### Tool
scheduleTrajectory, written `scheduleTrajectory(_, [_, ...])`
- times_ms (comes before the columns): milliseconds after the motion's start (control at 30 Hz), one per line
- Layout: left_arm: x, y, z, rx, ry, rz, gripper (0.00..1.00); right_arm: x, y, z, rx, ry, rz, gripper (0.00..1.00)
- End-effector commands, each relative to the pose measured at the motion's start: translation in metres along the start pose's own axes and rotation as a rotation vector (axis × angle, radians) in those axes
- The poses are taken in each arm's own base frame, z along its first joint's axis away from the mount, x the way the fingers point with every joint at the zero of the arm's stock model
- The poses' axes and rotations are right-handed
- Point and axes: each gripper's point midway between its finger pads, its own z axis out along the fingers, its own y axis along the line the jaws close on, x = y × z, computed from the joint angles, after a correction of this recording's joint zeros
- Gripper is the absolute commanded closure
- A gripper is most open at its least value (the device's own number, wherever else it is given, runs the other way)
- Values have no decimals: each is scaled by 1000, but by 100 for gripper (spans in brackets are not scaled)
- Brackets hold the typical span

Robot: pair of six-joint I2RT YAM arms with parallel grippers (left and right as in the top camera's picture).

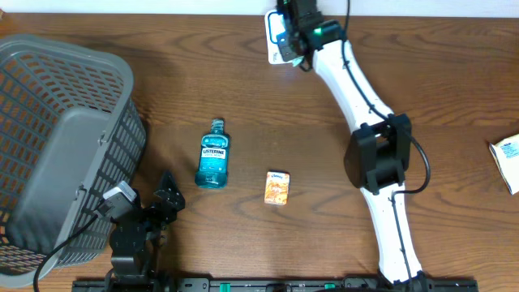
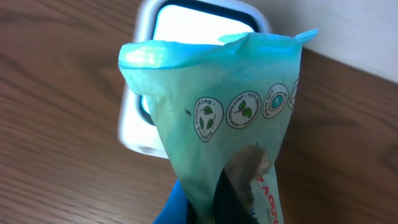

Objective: Scan the item barcode

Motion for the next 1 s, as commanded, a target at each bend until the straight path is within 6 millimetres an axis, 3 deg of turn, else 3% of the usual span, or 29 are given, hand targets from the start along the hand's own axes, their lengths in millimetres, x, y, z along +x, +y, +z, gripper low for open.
scheduleTrajectory(0, [5,7,1,-26,10,0,2,-14,17,-1,22,-52,-19,99])
scheduleTrajectory(200, [5,7,1,-25,10,0,2,1,-1,16,139,-18,8,99])
scheduleTrajectory(733, [5,7,1,-25,10,0,2,21,-21,11,252,84,-141,99])
scheduleTrajectory(867, [5,7,1,-26,10,0,2,40,-35,-7,265,176,-43,99])
scheduleTrajectory(967, [5,7,1,-26,10,0,2,55,-62,-33,324,248,91,99])
